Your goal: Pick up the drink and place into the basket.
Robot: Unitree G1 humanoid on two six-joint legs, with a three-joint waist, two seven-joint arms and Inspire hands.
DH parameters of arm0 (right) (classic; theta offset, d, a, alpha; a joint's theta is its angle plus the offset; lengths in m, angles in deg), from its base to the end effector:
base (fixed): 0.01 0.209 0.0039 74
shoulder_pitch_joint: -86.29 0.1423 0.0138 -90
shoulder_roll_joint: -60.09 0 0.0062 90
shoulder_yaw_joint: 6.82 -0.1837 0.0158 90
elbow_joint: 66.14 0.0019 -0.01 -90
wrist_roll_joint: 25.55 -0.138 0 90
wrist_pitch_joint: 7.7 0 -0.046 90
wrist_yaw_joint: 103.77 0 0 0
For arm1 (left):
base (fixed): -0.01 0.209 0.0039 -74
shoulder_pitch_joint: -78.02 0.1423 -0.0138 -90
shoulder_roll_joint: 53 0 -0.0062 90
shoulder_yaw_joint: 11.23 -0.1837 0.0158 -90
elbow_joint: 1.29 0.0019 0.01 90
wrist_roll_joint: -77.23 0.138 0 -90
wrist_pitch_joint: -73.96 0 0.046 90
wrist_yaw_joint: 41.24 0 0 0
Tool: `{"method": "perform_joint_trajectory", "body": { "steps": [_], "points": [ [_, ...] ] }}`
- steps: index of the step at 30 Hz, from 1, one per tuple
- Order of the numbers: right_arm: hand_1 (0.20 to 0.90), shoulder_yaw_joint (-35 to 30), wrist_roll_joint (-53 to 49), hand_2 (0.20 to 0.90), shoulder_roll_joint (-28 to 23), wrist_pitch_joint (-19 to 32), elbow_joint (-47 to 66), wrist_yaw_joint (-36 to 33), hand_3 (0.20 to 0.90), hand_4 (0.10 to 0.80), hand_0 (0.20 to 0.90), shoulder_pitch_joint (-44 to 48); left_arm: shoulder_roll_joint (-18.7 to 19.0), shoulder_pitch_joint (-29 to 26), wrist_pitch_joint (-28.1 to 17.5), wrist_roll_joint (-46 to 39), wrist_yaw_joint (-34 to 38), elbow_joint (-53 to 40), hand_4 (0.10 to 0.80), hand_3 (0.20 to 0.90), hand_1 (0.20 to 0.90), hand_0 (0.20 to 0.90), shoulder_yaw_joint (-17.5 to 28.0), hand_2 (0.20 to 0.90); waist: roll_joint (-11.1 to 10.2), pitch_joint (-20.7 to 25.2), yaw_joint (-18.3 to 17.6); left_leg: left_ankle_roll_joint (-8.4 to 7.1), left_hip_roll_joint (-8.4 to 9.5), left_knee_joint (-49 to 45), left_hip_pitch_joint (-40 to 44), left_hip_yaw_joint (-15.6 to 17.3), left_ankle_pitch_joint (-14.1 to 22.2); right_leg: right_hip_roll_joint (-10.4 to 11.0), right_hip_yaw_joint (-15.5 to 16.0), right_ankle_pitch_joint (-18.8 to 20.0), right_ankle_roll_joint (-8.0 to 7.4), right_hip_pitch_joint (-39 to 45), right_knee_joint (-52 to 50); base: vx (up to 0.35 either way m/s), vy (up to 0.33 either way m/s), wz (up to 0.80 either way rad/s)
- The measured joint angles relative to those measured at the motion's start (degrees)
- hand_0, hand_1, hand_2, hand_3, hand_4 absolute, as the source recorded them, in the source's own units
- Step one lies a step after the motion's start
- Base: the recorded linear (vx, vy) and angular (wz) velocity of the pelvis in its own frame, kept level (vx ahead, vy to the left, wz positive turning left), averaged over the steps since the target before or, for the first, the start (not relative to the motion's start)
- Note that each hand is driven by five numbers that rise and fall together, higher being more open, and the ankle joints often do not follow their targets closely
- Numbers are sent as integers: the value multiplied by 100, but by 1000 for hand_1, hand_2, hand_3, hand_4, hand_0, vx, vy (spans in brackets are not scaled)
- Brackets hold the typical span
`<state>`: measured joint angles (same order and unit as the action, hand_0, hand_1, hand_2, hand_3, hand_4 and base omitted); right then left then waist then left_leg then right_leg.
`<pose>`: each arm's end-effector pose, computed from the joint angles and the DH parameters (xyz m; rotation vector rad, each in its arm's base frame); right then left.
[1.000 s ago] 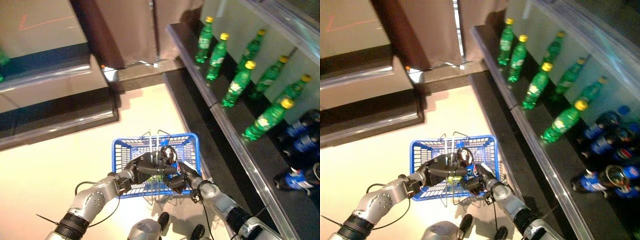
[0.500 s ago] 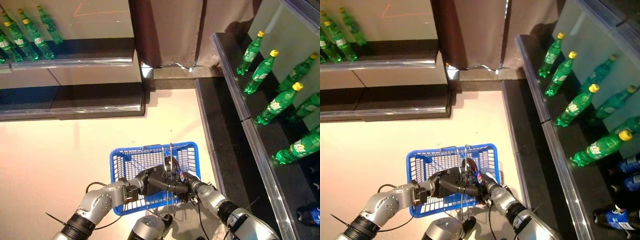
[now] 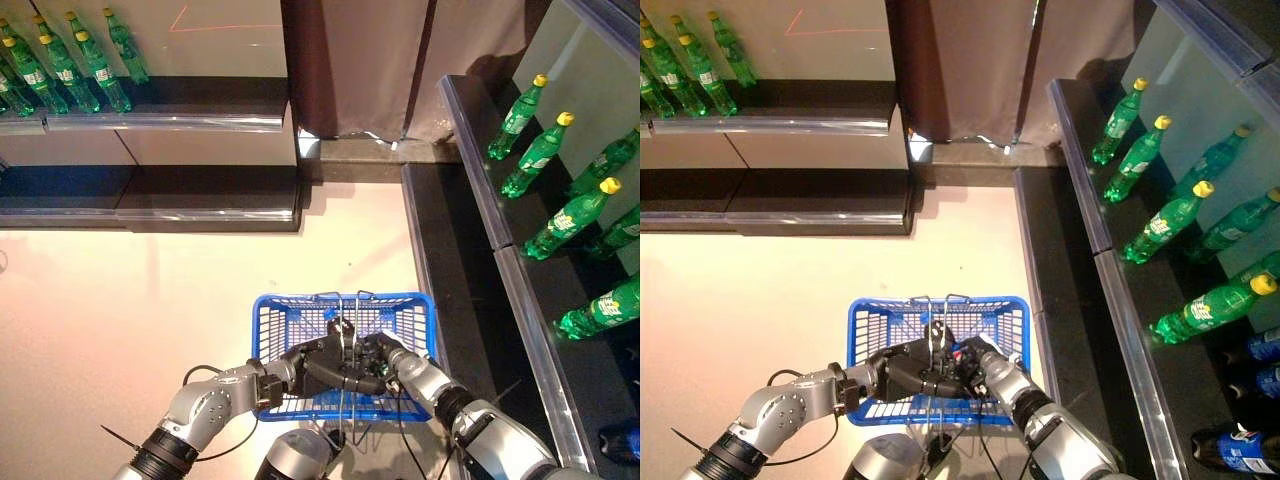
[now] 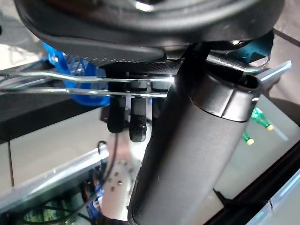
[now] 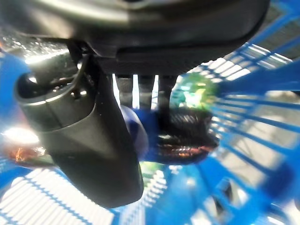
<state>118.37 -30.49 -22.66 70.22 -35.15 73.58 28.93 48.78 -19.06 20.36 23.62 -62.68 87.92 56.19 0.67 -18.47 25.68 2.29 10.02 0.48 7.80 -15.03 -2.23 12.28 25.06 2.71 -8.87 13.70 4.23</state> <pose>0.2605 -0.1209 -0.0249 -0.6077 0.6845 0.3414 0.2003 0.1552 0.0331 -0.4395 0.7057 -0.8475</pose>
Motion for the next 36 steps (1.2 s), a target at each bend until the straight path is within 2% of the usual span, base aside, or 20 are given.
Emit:
{"method": "perform_joint_trajectory", "body": {
  "steps": [2,6,9,12,16,18,20,22,24,26,27,28,30,33,36],
  "points": [
    [900,16,446,900,-56,1,137,31,900,800,900,293,56,5,47,57,91,42,100,200,300,300,-53,300,-4,2,0,0,-2,-12,-3,0,1,18,1,0,0,0,-4,0,0,0],
    [900,33,605,900,-69,-7,235,148,900,800,900,368,113,12,49,68,144,76,100,200,300,300,17,300,-47,26,43,1,3,-12,-10,1,2,29,-4,-5,-6,-9,-5,-19,-34,0],
    [900,34,573,900,-78,-9,391,178,900,800,900,368,138,10,28,69,243,76,100,200,300,300,36,300,-84,48,45,2,5,-12,-30,21,2,37,-22,-6,-8,-50,-17,-23,-29,-4],
    [900,34,81,900,-115,-60,753,145,900,800,900,354,230,9,-70,94,387,99,100,200,300,300,106,300,-96,51,-30,4,-2,-15,-35,53,0,40,-43,-6,-9,-86,-44,-54,-32,-5],
    [900,-52,-453,900,-521,-68,2556,-159,900,800,900,-385,487,59,-435,147,549,106,100,200,300,300,284,300,-106,46,-90,33,-32,-11,-104,258,-16,55,-211,-9,-14,-295,-141,-91,-41,-20],
    [900,-267,-656,900,-616,260,3416,-237,900,800,900,-1101,494,256,-574,148,671,107,100,200,300,300,589,300,-115,42,-252,56,-46,-4,-100,393,0,74,-309,-9,-15,-407,-236,-117,-62,-37],
    [900,-680,-762,900,-746,1033,4799,51,900,800,900,-2266,528,877,-994,147,755,108,100,200,300,300,1203,300,-156,38,-581,92,-81,32,-92,737,24,85,-673,-5,-37,-630,-409,-120,-74,-78],
    [900,-944,-930,900,-845,1365,5145,371,900,800,900,-2713,514,1109,-1172,147,834,231,100,200,300,300,1485,300,-218,49,-876,129,-96,42,-90,901,50,84,-813,28,-51,-704,-405,-89,-76,-70],
    [900,-1456,-1160,900,-890,1638,5170,898,900,800,900,-3056,412,1440,-1509,147,982,496,100,200,300,300,1929,300,-337,106,-1198,189,-172,57,-91,1246,115,33,-1014,128,-66,-847,-353,-50,-88,-80],
    [900,-1841,-1355,900,-1006,1749,5170,1270,900,800,900,-3263,388,1602,-1715,142,1097,687,100,200,300,300,2163,300,-454,168,-1390,204,-251,130,-94,1437,126,-24,-1024,255,-70,-893,-184,-35,-101,-67],
    [900,-2021,-1420,900,-1062,1837,5166,1448,900,800,900,-3393,287,1726,-1851,112,1119,814,100,200,300,300,2340,300,-517,207,-1502,206,-312,174,-77,1569,125,-77,-1044,332,-3,-925,-109,-27,-78,-58],
    [900,-2068,-1487,900,-1107,1867,5165,1544,900,800,900,-3440,169,1820,-2007,11,1152,916,100,200,300,300,2442,300,-544,224,-1571,206,-356,201,-60,1654,125,-149,-1145,404,95,-934,-33,-10,-61,-51],
    [900,-2107,-1554,900,-1136,1918,5159,1662,900,800,900,-3509,-58,1890,-2118,-132,1223,1054,100,200,300,300,2578,300,-552,229,-1657,231,-429,260,-21,1745,106,-247,-1227,474,195,-925,59,-5,-51,-36],
    [900,-2098,-1560,900,-1118,1970,5114,1888,900,800,900,-3609,-548,1916,-2511,-755,1363,1490,100,200,300,300,2652,300,-547,228,-1826,187,-557,377,126,1906,103,-420,-1454,446,264,-917,62,-14,-84,-32],
    [900,-2110,-1721,900,-1092,2086,5043,1918,900,800,900,-3629,-973,1909,-2931,-1244,1445,1883,100,200,300,300,2731,300,-547,229,-2030,154,-587,403,175,1948,113,-445,-1508,436,302,-906,66,-11,-63,-13]
  ]
}}
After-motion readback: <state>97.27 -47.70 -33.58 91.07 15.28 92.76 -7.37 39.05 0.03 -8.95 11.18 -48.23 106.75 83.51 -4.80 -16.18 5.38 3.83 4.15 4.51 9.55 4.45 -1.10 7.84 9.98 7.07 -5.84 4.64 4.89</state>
